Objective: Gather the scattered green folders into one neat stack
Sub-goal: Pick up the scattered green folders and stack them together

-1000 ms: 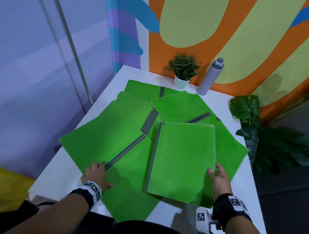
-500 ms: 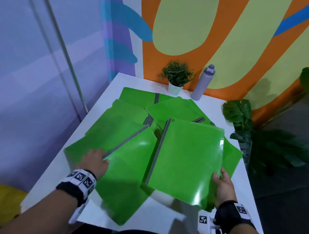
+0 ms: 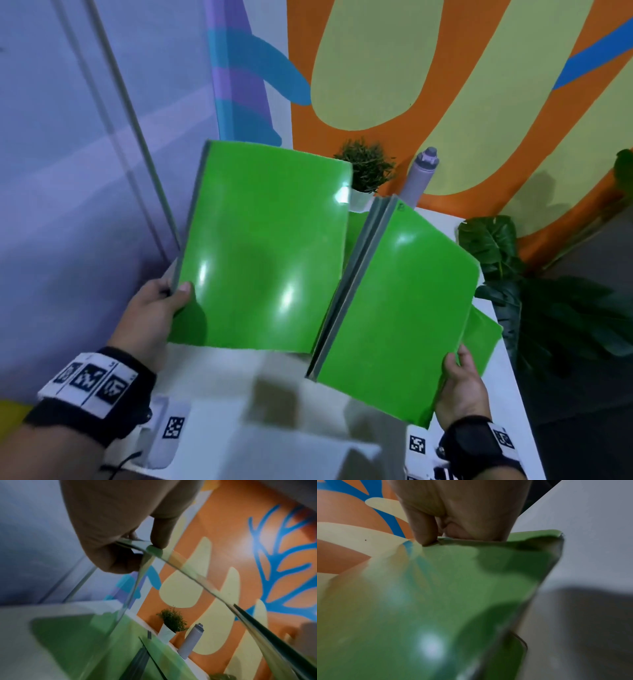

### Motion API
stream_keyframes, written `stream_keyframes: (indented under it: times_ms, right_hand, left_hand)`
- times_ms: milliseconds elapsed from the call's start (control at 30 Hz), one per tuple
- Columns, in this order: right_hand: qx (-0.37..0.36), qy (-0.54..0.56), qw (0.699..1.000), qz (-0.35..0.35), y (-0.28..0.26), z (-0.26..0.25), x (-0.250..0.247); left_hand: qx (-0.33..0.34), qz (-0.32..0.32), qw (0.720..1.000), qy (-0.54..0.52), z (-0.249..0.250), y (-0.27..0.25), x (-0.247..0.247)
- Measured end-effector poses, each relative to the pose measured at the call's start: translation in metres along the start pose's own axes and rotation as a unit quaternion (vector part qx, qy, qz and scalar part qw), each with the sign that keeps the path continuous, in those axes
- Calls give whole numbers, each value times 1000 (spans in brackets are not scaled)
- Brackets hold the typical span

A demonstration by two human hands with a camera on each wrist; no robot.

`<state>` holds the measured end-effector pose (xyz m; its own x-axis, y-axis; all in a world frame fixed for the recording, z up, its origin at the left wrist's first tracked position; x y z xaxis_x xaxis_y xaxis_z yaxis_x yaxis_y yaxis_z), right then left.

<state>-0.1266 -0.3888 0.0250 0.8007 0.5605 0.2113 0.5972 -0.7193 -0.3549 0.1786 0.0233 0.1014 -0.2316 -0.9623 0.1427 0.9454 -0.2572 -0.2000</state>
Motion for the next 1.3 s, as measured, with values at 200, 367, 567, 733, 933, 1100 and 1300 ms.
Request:
stream_keyframes:
  times_ms: [200, 367, 567, 733, 933, 1100, 1300]
  right_hand:
    - [30, -36, 999, -6, 0, 9, 9]
    - [69, -80, 994, 0, -2, 22, 9]
    - [113, -151, 982, 13, -17, 32, 11]
    - [127, -153, 980, 22, -15, 45, -1]
    - [127, -152, 980, 26, -14, 47, -5]
    - [113, -134, 984, 22, -14, 37, 1]
    - [85, -94, 992, -10, -5, 21, 26]
  left_hand:
    - [-121, 24, 977, -171, -66, 13, -33]
    - [-210, 57, 968, -128, -108, 10, -61]
    - [-266, 117, 955, -64, -215, 26, -144]
    - [-296, 127, 945, 63, -154, -31, -104]
    - [-248, 98, 955, 131, -146, -16, -103]
    - [-12, 172, 959, 224, -42, -22, -73]
    - [44, 23, 993, 110, -27, -2, -21]
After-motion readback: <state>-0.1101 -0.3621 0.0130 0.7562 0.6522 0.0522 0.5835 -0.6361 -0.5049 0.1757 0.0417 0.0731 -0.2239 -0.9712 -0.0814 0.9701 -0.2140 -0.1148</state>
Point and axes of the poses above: each hand's wrist, its own y-axis towards the middle knuckle, its own x-axis out of the palm, z = x × y, the point moved 10 cm from there along y, towards the middle knuckle, and after that the axes turned 9 degrees about -z, right-handed, at the moved point
